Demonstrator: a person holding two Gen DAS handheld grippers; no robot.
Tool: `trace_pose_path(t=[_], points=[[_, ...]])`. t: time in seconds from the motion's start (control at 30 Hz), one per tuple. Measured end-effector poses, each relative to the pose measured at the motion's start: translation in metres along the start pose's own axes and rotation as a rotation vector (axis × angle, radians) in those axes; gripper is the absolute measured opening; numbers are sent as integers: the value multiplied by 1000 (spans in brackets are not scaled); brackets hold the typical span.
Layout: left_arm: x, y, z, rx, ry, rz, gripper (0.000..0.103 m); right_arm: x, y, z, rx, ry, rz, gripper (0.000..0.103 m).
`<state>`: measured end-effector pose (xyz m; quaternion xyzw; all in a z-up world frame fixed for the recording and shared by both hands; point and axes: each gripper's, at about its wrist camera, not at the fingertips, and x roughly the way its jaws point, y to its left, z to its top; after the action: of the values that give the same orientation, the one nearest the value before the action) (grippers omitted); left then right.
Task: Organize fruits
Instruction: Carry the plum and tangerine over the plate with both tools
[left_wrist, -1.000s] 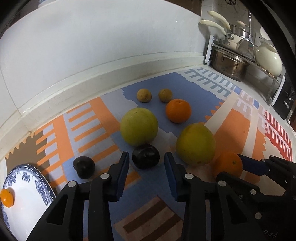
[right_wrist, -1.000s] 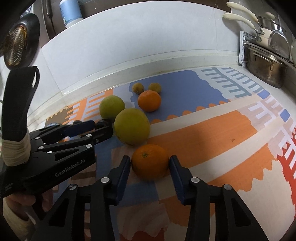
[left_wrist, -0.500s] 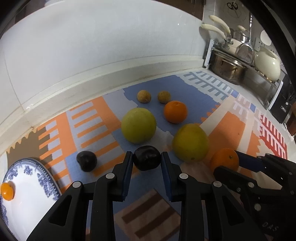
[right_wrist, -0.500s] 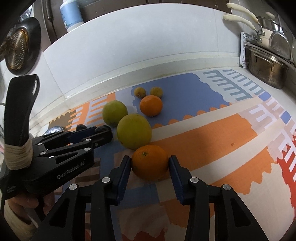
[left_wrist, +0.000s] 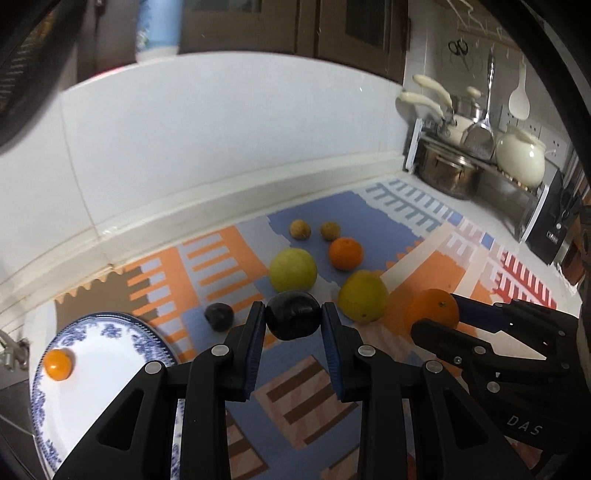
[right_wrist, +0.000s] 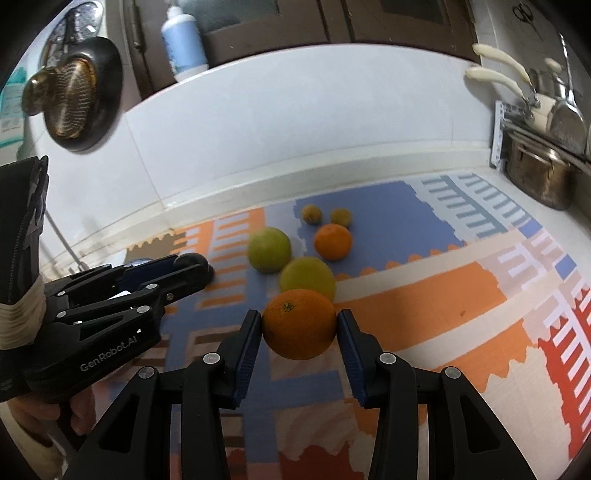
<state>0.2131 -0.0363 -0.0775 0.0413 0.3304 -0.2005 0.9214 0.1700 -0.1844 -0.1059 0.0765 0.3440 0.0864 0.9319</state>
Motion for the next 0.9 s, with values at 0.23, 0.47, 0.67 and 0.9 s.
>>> trace_pose_path(t=[0.23, 0.47, 0.67, 0.9], points=[[-35, 9, -1, -30, -69, 39, 30, -17, 18, 8, -48, -45, 39, 43], [-69, 24, -9, -79, -119, 91, 30, -30, 41, 16, -107, -90, 95, 43], [-93, 39, -17, -128, -153, 138, 30, -36, 64, 23, -163, -124, 154, 43], [-117, 61, -23, -174, -199, 209, 30, -37, 92, 37, -237, -167, 232, 43]])
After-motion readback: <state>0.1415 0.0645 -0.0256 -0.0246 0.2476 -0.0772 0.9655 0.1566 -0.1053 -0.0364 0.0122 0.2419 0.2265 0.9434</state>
